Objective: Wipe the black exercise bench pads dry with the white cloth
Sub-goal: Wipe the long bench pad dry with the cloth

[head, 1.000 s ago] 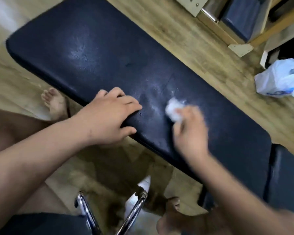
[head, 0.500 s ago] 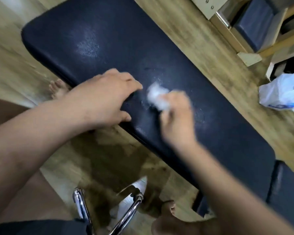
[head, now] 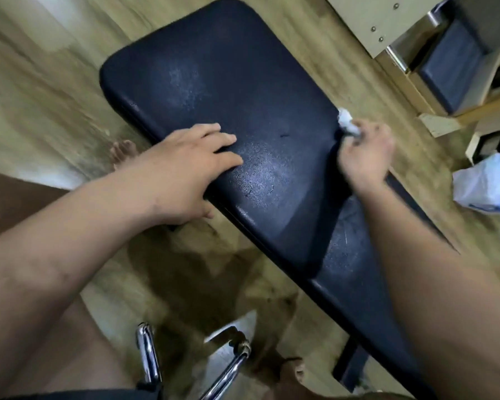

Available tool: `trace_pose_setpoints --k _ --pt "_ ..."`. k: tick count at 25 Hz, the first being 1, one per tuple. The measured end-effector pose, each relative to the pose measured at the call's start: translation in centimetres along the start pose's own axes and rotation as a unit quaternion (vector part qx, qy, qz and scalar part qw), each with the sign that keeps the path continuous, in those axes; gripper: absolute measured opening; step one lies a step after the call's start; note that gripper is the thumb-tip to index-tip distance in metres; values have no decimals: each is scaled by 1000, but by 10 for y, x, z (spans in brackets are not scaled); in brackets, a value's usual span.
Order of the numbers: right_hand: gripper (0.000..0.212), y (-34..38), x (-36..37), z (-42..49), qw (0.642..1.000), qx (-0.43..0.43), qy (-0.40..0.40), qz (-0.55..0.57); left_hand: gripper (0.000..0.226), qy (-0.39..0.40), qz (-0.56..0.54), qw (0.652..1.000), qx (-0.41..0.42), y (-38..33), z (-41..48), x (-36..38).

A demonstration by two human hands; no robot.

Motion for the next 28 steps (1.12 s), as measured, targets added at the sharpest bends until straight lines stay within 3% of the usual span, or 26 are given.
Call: trace_pose_setpoints --k 1,2,3,4,5,6,7,9,11,13,15,16,17,18,20,21,22,24,26,27,28 --pt "39 20 14 -39 1000 -4 -3 18 96 -27 -32 999 0 5 -2 -8" --pt "33 42 37 -89 995 -69 51 60 96 -57 -59 997 -8 14 -3 -17" --pt "25 71 56 -156 971 -163 156 85 98 -72 -70 995 -15 24 -7 -24" --pt "22 90 65 -225 924 -258 272 81 99 -69 -73 995 -17 31 -11 -27" --pt "25 90 61 -269 881 -316 344 79 97 -62 -78 995 -22 36 -15 -25" --pt "28 80 51 -275 872 -321 358 92 96 -66 -90 993 -33 39 -19 -24" --pt "28 71 33 -245 886 -298 324 145 94 -78 -99 991 -44 44 -24 -21" --pt "29 54 -8 -153 939 -230 169 194 93 -79 -70 993 -56 47 -29 -13" --pt "29 44 -37 -56 984 -153 14 89 91 -40 -19 997 -60 46 -28 -5" --pt "24 32 -29 14 999 -26 -13 35 75 -63 -10 995 -73 50 -27 -13" --pt "32 41 8 -1 997 57 5 -45 48 -154 -33 983 -95 55 -29 -34" --pt "29 67 25 -37 998 16 1 -56 44 -202 -47 972 -113 61 -31 -44" --pt "26 99 45 -85 996 -81 37 -16 45 -249 -59 958 -130 69 -34 -55" --pt "24 133 64 -152 970 -207 130 11 47 -284 -73 943 -154 77 -38 -66" --pt "26 163 74 -286 833 -411 371 13 48 -303 -96 926 -205 92 -45 -72" --pt "29 156 64 -300 812 -429 393 45 49 -306 -103 921 -220 95 -48 -72" --pt "31 155 49 -273 835 -395 366 117 51 -301 -100 923 -217 94 -48 -71" --pt "32 136 14 -172 910 -304 182 214 55 -232 -57 953 -187 84 -41 -59" --pt "31 107 -19 -55 970 -197 -8 141 56 -111 -11 973 -203 78 -34 -42" --pt "32 92 -21 -3 986 -142 -47 72 55 -90 1 972 -218 78 -34 -39" --pt "43 76 -7 29 995 -87 -37 18 52 -96 8 969 -227 77 -34 -42"
Point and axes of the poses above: each hand's wrist, its own z-axis towards the middle knuckle, its own x-axis out of the palm, y = z × x, the point moved 8 cm from there along z, towards the middle knuckle, and after that the axes turned 11 degrees about x, right-handed, at the moved point
